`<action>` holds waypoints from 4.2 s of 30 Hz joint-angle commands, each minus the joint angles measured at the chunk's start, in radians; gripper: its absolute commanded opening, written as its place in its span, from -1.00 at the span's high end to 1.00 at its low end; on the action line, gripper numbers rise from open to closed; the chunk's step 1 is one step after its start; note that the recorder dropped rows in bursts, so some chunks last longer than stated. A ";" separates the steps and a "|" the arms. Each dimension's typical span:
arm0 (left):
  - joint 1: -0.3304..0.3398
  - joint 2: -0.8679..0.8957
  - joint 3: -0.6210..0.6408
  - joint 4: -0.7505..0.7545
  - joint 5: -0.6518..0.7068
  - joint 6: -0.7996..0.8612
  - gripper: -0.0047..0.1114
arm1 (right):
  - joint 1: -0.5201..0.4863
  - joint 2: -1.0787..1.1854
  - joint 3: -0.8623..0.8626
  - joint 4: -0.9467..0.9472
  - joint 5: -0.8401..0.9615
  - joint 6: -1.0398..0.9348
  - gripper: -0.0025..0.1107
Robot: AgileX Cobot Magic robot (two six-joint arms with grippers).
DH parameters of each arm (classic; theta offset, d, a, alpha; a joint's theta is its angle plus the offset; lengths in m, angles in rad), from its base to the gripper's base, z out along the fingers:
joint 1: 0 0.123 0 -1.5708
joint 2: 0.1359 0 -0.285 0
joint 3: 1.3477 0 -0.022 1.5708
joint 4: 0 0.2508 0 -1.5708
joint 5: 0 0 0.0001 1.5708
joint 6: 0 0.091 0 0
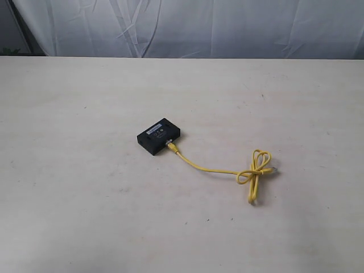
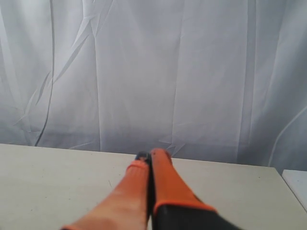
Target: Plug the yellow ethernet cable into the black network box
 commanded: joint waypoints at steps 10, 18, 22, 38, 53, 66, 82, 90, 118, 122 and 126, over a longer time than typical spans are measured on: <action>0.000 -0.006 0.005 0.049 0.001 0.000 0.92 | -0.004 -0.005 0.004 0.003 -0.002 0.000 0.96; 0.000 -0.006 0.005 0.051 0.001 0.000 0.92 | -0.004 -0.005 0.005 0.003 0.000 0.000 0.96; 0.000 -0.006 0.005 0.051 0.001 0.000 0.92 | -0.004 -0.030 0.010 -0.012 0.000 0.054 0.96; 0.000 -0.006 0.005 0.051 0.001 0.000 0.92 | -0.004 -0.293 0.309 -0.085 -0.002 0.155 0.96; 0.000 -0.006 0.005 0.074 0.001 0.000 0.92 | -0.004 -0.398 0.513 -0.167 0.019 0.197 0.96; 0.000 -0.006 0.005 0.074 0.001 0.000 0.92 | -0.004 -0.398 0.513 -0.180 0.034 0.233 0.96; 0.000 -0.006 0.005 0.074 0.001 0.000 0.92 | -0.004 -0.398 0.513 -0.180 0.034 0.233 0.96; 0.000 -0.006 0.005 0.074 0.001 0.000 0.92 | -0.004 -0.398 0.513 -0.180 0.034 0.233 0.96; 0.000 -0.006 0.005 0.077 0.001 0.000 0.92 | -0.004 -0.398 0.513 -0.180 0.034 0.233 0.96; 0.000 -0.006 0.005 0.077 0.001 0.000 0.92 | -0.004 -0.398 0.513 -0.180 0.034 0.233 0.96; 0.000 -0.006 0.005 0.077 0.001 0.000 0.92 | -0.004 -0.398 0.513 -0.180 0.034 0.233 0.96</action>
